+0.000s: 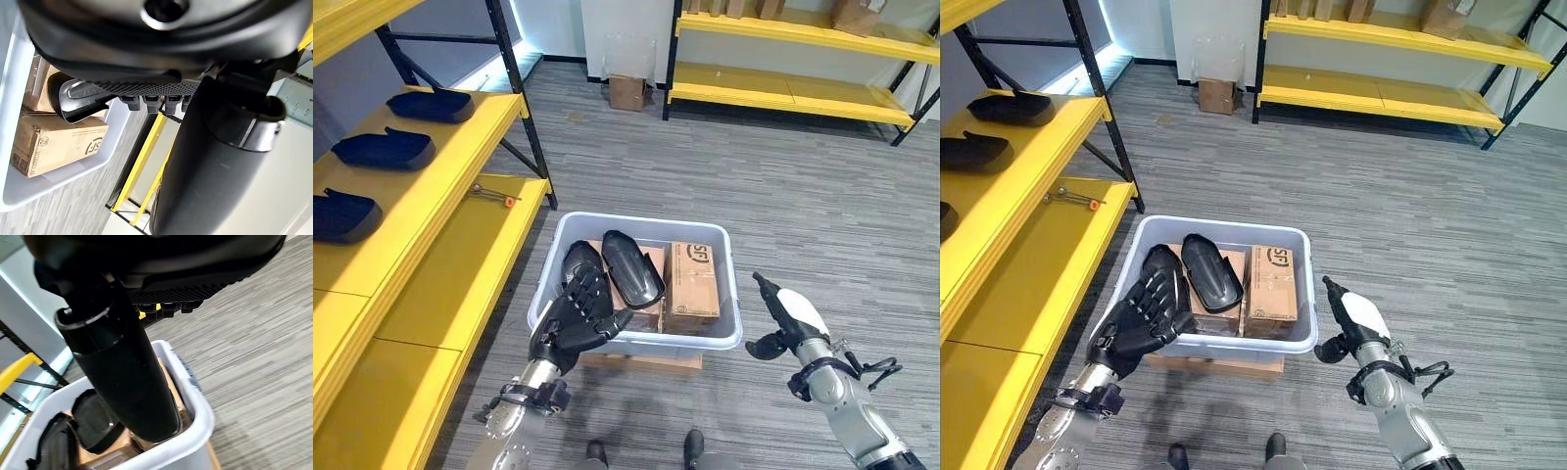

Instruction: Move parts from the plastic box to the shelf.

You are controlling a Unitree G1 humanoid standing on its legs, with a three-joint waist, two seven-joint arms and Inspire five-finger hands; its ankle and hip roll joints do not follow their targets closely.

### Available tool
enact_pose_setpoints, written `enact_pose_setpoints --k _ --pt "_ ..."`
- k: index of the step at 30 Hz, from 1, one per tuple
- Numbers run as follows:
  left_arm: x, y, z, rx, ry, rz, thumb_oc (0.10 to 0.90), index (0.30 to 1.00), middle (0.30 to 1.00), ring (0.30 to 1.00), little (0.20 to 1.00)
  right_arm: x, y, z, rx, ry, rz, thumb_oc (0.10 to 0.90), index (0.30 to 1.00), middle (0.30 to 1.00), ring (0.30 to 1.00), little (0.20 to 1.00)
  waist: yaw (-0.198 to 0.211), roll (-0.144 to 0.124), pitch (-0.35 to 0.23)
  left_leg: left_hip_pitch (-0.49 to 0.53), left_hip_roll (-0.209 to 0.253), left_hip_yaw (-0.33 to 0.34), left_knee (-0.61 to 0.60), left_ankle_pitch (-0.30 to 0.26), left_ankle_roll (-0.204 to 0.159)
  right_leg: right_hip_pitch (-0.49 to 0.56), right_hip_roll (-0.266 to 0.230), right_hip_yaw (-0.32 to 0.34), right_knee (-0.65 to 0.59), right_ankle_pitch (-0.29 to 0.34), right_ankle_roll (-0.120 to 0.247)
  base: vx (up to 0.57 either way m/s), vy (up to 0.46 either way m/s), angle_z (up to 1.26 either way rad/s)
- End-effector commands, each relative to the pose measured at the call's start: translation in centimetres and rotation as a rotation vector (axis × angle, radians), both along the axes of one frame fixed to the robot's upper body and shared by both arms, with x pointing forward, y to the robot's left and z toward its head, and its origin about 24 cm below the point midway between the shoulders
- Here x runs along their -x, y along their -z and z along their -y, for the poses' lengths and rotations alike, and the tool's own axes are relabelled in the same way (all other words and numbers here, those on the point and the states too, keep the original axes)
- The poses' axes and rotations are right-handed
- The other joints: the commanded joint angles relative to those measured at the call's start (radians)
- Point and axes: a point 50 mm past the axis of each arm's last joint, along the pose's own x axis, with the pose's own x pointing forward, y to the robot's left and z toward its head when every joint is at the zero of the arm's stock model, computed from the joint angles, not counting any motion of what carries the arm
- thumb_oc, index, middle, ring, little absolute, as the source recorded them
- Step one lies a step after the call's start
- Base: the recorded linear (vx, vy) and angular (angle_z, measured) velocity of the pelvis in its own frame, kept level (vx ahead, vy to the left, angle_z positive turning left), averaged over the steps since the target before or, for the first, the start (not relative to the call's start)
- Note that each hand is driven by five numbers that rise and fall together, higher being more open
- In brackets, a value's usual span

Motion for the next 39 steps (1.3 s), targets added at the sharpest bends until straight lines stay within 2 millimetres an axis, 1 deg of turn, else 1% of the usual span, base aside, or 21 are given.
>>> enact_pose_setpoints --k 1,2,4,6,7,9,13,18,21,26,27,28,29,30,31,32,33,34,35,37,39 --pt "-1.5 -5.4 -0.6 -0.021 0.017 0.275 0.900 1.000 1.000 1.000 1.000 -2.5 -5.7 -1.5 0.034 -0.121 0.238 0.900 1.000 1.000 1.000 1.000 0.031 -0.058 -0.015 0.014 0.023 0.035 0.150 -0.110 0.052 -0.060 -0.162 0.017 -0.061 0.201 0.090 0.05 -0.175 0.15" --pt "-1.5 -5.5 -0.6 -0.019 0.019 0.276 0.900 1.000 1.000 1.000 1.000 -2.5 -5.7 -1.6 0.035 -0.125 0.239 0.900 1.000 1.000 1.000 1.000 0.031 -0.057 -0.015 0.015 0.027 0.035 0.145 -0.104 0.049 -0.059 -0.159 0.013 -0.055 0.193 0.088 0.06 -0.179 0.09" --pt "-1.6 -5.6 -0.5 -0.025 0.024 0.275 0.900 1.000 1.000 1.000 1.000 -2.8 -6.4 -1.7 0.056 -0.159 0.262 0.900 1.000 1.000 1.000 1.000 0.036 -0.045 -0.016 0.024 0.060 0.039 0.095 -0.054 0.031 -0.051 -0.129 -0.012 -0.013 0.127 0.075 0.05 -0.187 0.09" --pt "-1.7 -5.7 -0.4 -0.014 0.019 0.272 0.900 1.000 1.000 1.000 1.000 -2.9 -6.7 -1.7 0.072 -0.173 0.285 0.900 1.000 1.000 1.000 1.000 0.036 -0.039 -0.014 0.025 0.071 0.037 0.073 -0.035 0.024 -0.052 -0.118 -0.021 0.000 0.104 0.065 0.03 -0.105 0.09" --pt "-1.7 -5.7 -0.2 -0.003 0.020 0.267 0.900 1.000 1.000 1.000 1.000 -3.2 -7.4 -1.8 0.090 -0.181 0.320 0.900 1.000 1.000 1.000 1.000 0.040 -0.031 -0.015 0.030 0.083 0.032 0.036 -0.006 0.010 -0.048 -0.107 -0.032 0.005 0.086 0.052 0.05 -0.063 0.07" --pt "-1.6 -5.4 0.1 0.008 0.030 0.255 0.900 1.000 1.000 1.000 1.000 -3.6 -8.3 -1.8 0.109 -0.188 0.358 0.900 1.000 1.000 1.000 1.000 0.042 -0.019 -0.020 0.041 0.097 0.037 -0.016 0.034 -0.007 -0.034 -0.095 -0.046 -0.003 0.072 0.040 0.06 -0.032 0.08" --pt "-1.2 -4.8 0.1 -0.019 0.053 0.232 0.900 1.000 1.000 1.000 1.000 -4.2 -9.7 -1.8 0.107 -0.187 0.388 0.900 1.000 1.000 1.000 1.000 0.048 -0.004 -0.029 0.054 0.117 0.037 -0.077 0.083 -0.027 -0.013 -0.088 -0.067 -0.011 0.057 0.029 0.11 -0.075 0.16" --pt "-0.7 -4.2 0.0 -0.038 0.066 0.208 0.900 1.000 1.000 1.000 1.000 -3.5 -8.7 -1.7 0.048 -0.151 0.352 0.900 1.000 1.000 1.000 1.000 0.025 0.012 -0.037 0.060 0.125 0.009 -0.073 0.079 -0.024 -0.021 -0.079 -0.024 0.036 0.017 0.016 0.15 -0.208 0.13" --pt "-0.8 -4.1 -1.0 -0.048 -0.010 0.219 0.900 1.000 1.000 1.000 1.000 -2.4 -7.4 -1.5 -0.009 -0.171 0.301 0.900 1.000 1.000 1.000 1.000 -0.010 0.035 -0.035 0.071 0.155 -0.001 -0.051 0.077 -0.037 -0.037 -0.053 0.000 0.091 -0.031 -0.018 0.11 -0.215 0.22" --pt "-0.8 -4.1 -0.9 -0.047 -0.010 0.219 0.900 1.000 1.000 1.000 1.000 -2.4 -7.4 -1.5 -0.009 -0.171 0.301 0.900 1.000 1.000 1.000 1.000 -0.010 0.035 -0.035 0.071 0.155 -0.001 -0.051 0.077 -0.037 -0.038 -0.053 0.000 0.092 -0.032 -0.018 0.05 -0.126 -0.03" --pt "-2.3 -4.5 -1.1 -0.028 -0.095 0.250 0.900 1.000 1.000 1.000 1.000 -1.3 -5.6 -3.6 -0.315 -0.232 0.255 0.900 1.000 1.000 1.000 1.000 -0.033 0.029 0.002 -0.105 0.235 -0.033 0.391 0.231 -0.073 -0.013 0.023 0.006 0.104 -0.071 -0.129 0.25 -0.585 -0.02" --pt "-2.4 -4.4 -1.0 -0.030 -0.094 0.250 0.900 1.000 1.000 1.000 1.000 -1.3 -5.4 -3.8 -0.336 -0.232 0.257 0.900 1.000 1.000 1.000 1.000 -0.032 0.030 0.006 -0.136 0.222 -0.049 0.410 0.234 -0.068 -0.006 0.035 0.010 0.098 -0.070 -0.135 0.34 -0.596 0.03" --pt "-2.5 -4.2 -0.7 -0.031 -0.100 0.246 0.900 1.000 1.000 1.000 1.000 -1.2 -5.1 -4.1 -0.364 -0.242 0.256 0.900 1.000 1.000 1.000 1.000 -0.024 0.034 0.016 -0.174 0.183 -0.068 0.397 0.243 -0.062 0.009 0.052 0.031 0.091 -0.073 -0.136 0.20 -0.032 0.00" --pt "-2.5 -4.1 -0.6 -0.028 -0.099 0.242 0.900 1.000 1.000 1.000 1.000 -1.1 -5.0 -4.3 -0.378 -0.248 0.258 0.900 1.000 1.000 1.000 1.000 -0.020 0.037 0.018 -0.186 0.161 -0.073 0.369 0.249 -0.059 0.014 0.059 0.042 0.086 -0.072 -0.133 0.35 0.093 -0.05" --pt "-2.3 -3.9 -0.4 -0.029 -0.086 0.238 0.900 1.000 1.000 1.000 1.000 -0.8 -4.5 -4.8 -0.389 -0.260 0.247 0.900 1.000 1.000 1.000 1.000 -0.011 0.051 0.020 -0.192 0.122 -0.076 0.244 0.268 -0.054 0.035 0.078 0.060 0.071 -0.073 -0.120 0.40 0.184 -0.47" --pt "-2.1 -3.9 -0.1 -0.039 -0.066 0.237 0.900 1.000 1.000 1.000 1.000 -0.5 -4.3 -4.8 -0.394 -0.251 0.248 0.900 1.000 1.000 1.000 1.000 -0.005 0.057 0.019 -0.197 0.115 -0.073 0.164 0.297 -0.057 0.050 0.084 0.063 0.061 -0.072 -0.115 0.57 0.329 -0.51" --pt "-1.8 -3.8 0.2 -0.049 -0.039 0.233 0.900 1.000 1.000 1.000 1.000 0.2 -3.9 -4.8 -0.408 -0.235 0.244 0.900 1.000 1.000 1.000 1.000 0.007 0.063 0.025 -0.253 0.117 -0.094 0.046 0.373 -0.072 0.082 0.089 0.076 0.051 -0.072 -0.111 0.38 0.238 -0.53" --pt "-1.8 -3.8 0.2 -0.049 -0.038 0.232 0.900 1.000 1.000 1.000 1.000 0.2 -3.9 -4.7 -0.409 -0.234 0.244 0.900 1.000 1.000 1.000 1.000 0.006 0.060 0.025 -0.248 0.113 -0.093 0.041 0.375 -0.072 0.085 0.086 0.075 0.051 -0.075 -0.110 0.40 0.290 -0.22" --pt "-1.6 -3.6 0.2 -0.047 -0.024 0.233 0.900 1.000 1.000 1.000 1.000 0.5 -3.7 -4.6 -0.397 -0.238 0.246 0.900 1.000 1.000 1.000 1.000 0.013 0.058 0.024 -0.269 0.106 -0.123 -0.007 0.350 -0.071 0.094 0.081 0.094 0.060 -0.084 -0.103 0.23 0.197 -0.29" --pt "-1.4 -3.4 0.1 -0.052 -0.007 0.232 0.900 1.000 1.000 1.000 1.000 0.5 -3.2 -4.8 -0.378 -0.251 0.233 0.900 1.000 1.000 1.000 1.000 0.027 0.058 0.021 -0.250 0.089 -0.182 -0.010 0.289 -0.058 0.084 0.062 0.124 0.088 -0.109 -0.090 0.29 0.274 -0.35" --pt "-1.5 -3.4 0.4 -0.055 0.014 0.237 0.900 1.000 1.000 1.000 1.000 0.4 -3.2 -4.6 -0.378 -0.241 0.229 0.900 1.000 1.000 1.000 1.000 0.021 0.060 0.017 -0.219 0.091 -0.158 -0.004 0.249 -0.050 0.079 0.046 0.112 0.105 -0.122 -0.080 0.20 0.198 -0.94"
